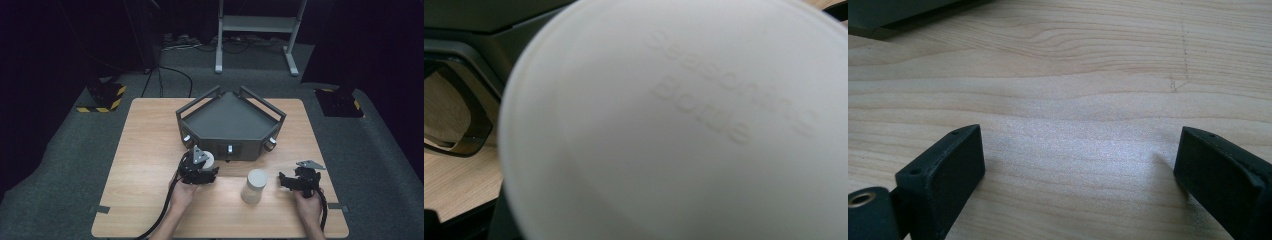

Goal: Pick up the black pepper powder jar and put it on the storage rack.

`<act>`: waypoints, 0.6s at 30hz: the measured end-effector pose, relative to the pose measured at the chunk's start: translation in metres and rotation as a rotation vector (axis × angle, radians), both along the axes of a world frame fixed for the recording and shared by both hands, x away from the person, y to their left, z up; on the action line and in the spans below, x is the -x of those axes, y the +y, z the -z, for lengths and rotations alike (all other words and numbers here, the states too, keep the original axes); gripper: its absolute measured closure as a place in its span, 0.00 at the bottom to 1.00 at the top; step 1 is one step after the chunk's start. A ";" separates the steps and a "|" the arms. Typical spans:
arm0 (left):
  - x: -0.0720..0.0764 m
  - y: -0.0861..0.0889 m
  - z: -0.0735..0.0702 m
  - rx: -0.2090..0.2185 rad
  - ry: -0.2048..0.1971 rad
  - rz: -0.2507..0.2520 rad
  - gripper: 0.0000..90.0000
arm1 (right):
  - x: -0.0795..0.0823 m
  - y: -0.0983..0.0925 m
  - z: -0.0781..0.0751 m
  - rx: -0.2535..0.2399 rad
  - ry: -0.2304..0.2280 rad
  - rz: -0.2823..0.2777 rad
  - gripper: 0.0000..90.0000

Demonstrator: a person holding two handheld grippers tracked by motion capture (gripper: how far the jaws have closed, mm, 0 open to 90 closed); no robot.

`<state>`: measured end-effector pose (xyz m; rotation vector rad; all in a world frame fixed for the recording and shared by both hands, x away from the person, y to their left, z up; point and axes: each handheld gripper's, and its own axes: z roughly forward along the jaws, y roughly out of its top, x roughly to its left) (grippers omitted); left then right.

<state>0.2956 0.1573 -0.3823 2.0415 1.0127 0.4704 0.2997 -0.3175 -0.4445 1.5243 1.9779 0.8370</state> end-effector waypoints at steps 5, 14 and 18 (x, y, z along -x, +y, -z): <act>-0.002 0.000 -0.007 -0.002 0.006 0.010 0.37 | 0.000 0.000 0.000 0.000 0.000 0.000 0.06; -0.007 0.001 -0.023 0.009 0.028 0.021 0.37 | 0.000 0.000 0.000 0.000 0.000 0.000 0.06; -0.010 0.002 -0.032 0.015 0.036 0.030 0.37 | 0.000 0.000 0.000 0.000 0.000 0.000 0.06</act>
